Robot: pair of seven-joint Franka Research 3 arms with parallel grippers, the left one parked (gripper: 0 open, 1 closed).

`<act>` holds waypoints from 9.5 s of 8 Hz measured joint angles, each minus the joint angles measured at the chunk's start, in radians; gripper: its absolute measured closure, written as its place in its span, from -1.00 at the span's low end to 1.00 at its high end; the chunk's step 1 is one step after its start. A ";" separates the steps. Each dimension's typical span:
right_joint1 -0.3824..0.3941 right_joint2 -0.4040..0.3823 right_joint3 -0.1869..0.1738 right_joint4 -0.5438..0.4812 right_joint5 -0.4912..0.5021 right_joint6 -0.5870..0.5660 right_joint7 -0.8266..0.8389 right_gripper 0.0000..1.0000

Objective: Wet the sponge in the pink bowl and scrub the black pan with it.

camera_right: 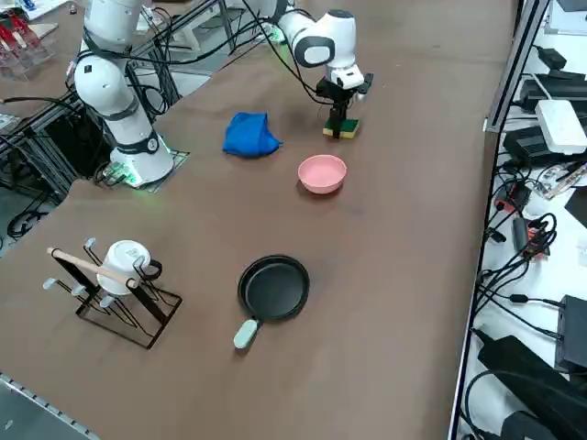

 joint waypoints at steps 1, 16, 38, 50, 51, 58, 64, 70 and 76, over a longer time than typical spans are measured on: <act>0.000 0.000 0.000 0.000 0.000 0.000 0.000 -0.65; -0.356 -0.174 -0.071 0.000 0.004 -0.389 -0.589 0.28; -0.382 -0.037 -0.060 0.011 0.022 -0.322 -0.594 0.22; -0.401 -0.091 -0.064 0.107 0.022 -0.534 -0.596 0.32; -0.402 -0.091 -0.064 0.123 0.022 -0.564 -0.596 0.32; -0.576 -0.151 -0.079 0.191 0.019 -0.649 -0.712 0.35; -0.882 -0.092 -0.078 0.198 0.019 -0.508 -0.820 0.28; -0.979 0.048 -0.077 0.257 0.010 -0.400 -0.906 0.12; -1.014 0.094 -0.077 0.260 0.009 -0.347 -0.913 0.00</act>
